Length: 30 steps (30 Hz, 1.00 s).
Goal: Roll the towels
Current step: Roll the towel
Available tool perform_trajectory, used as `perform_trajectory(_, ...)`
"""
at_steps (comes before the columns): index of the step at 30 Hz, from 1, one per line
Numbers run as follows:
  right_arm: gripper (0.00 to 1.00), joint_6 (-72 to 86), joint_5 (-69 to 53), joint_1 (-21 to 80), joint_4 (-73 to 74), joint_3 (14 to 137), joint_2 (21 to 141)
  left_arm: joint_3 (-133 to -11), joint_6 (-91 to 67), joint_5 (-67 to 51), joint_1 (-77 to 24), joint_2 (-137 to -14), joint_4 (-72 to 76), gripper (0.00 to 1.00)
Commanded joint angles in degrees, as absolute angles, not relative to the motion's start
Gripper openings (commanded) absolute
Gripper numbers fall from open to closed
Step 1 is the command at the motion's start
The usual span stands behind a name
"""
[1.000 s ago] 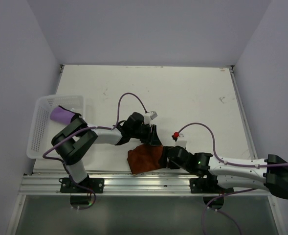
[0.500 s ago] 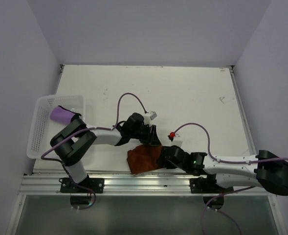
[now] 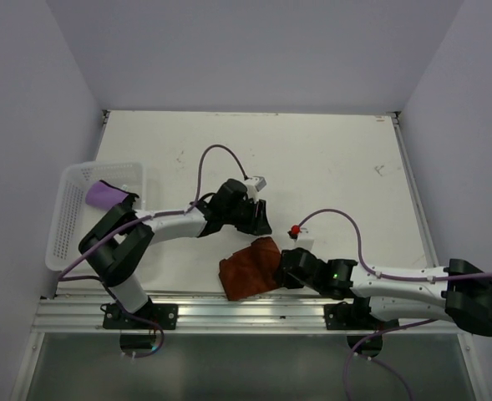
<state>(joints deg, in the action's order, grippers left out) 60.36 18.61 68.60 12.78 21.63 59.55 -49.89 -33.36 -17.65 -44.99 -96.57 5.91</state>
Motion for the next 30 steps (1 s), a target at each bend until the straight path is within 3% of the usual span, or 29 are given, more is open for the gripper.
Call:
perform_trajectory(1,0.0,58.71,21.0,68.73,17.93,23.64,58.97,-56.15,-30.15,-14.42,-42.54,-93.6,1.42,0.5)
perform_trajectory(9,0.0,58.8,26.98,68.73,21.0,24.35,57.83,-63.54,-28.13,-13.27,-40.43,-93.69,-4.56,0.5)
perform_trajectory(18,0.0,62.75,36.12,68.47,24.96,27.6,62.75,-60.56,-27.6,-12.04,-40.25,-91.14,-4.74,0.51)
perform_trajectory(30,0.0,58.2,36.91,65.04,27.33,31.46,67.23,-59.42,-28.04,-7.82,-40.25,-87.63,-5.62,0.51)
